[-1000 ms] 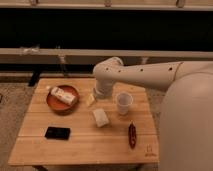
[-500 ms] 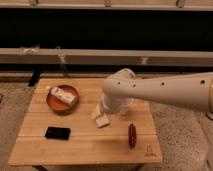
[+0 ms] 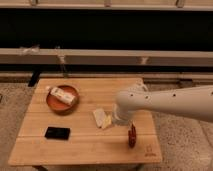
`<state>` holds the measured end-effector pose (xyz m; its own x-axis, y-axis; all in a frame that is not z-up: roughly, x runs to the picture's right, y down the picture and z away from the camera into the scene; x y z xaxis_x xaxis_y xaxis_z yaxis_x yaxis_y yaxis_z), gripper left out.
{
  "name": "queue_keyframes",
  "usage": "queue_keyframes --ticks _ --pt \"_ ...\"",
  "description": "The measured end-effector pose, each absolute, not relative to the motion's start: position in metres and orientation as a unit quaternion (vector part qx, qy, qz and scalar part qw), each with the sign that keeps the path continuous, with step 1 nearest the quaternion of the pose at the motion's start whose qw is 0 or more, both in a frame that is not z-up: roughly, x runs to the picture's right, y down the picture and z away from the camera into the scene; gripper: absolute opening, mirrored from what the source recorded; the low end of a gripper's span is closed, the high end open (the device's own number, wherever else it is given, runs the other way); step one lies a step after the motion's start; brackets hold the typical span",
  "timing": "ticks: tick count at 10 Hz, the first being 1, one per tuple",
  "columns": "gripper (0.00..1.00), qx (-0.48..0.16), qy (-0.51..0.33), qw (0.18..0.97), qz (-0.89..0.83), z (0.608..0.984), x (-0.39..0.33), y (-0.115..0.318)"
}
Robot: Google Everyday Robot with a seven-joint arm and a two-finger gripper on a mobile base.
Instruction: Place the pepper in the ceramic cup
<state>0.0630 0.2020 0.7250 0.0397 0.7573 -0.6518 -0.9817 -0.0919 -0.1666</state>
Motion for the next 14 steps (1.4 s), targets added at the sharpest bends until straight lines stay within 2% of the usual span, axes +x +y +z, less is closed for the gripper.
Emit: queue_keyframes --ticks 4,10,12,14 --pt "0.8 -0.305 0.208 0.616 0.696 0.745 0.101 0.228" --pt "0.8 -0.283 0.218 0.607 0.709 0.783 0.129 0.239" --pt "0.69 -0.273 0.226 0.614 0.705 0.79 0.127 0.238" --pt "0.47 -0.26 0.235 0.619 0.703 0.795 0.13 0.238"
